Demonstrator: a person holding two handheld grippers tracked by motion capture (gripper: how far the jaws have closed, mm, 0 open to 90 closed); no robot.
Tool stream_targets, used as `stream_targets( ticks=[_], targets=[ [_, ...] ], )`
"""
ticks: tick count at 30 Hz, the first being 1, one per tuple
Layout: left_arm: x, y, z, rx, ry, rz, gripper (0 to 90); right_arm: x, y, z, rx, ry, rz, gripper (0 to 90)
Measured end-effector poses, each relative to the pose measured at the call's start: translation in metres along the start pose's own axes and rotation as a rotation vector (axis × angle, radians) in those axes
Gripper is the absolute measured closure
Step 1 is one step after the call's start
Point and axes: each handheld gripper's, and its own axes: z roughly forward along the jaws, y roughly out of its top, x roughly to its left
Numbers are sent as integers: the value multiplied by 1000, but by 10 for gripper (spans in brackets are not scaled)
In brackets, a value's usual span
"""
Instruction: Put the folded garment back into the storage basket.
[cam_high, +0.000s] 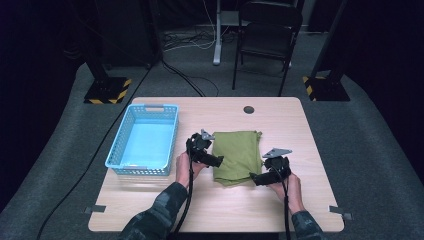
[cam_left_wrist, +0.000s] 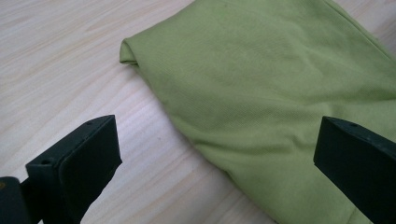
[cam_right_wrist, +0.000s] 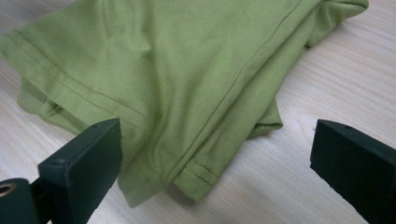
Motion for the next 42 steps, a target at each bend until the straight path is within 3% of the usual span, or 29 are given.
stream_targets(
  ticks=[5, 27, 42],
  targets=[
    [9, 6, 6, 5, -5, -35, 3, 0, 0, 1, 2, -1, -6, 23],
    [24, 21, 29, 37, -22, -59, 1, 0, 0, 2, -15, 1, -18, 0],
    [32, 26, 46, 64, -34, -79, 1, 0, 2, 9, 2, 3, -25, 0]
  ],
)
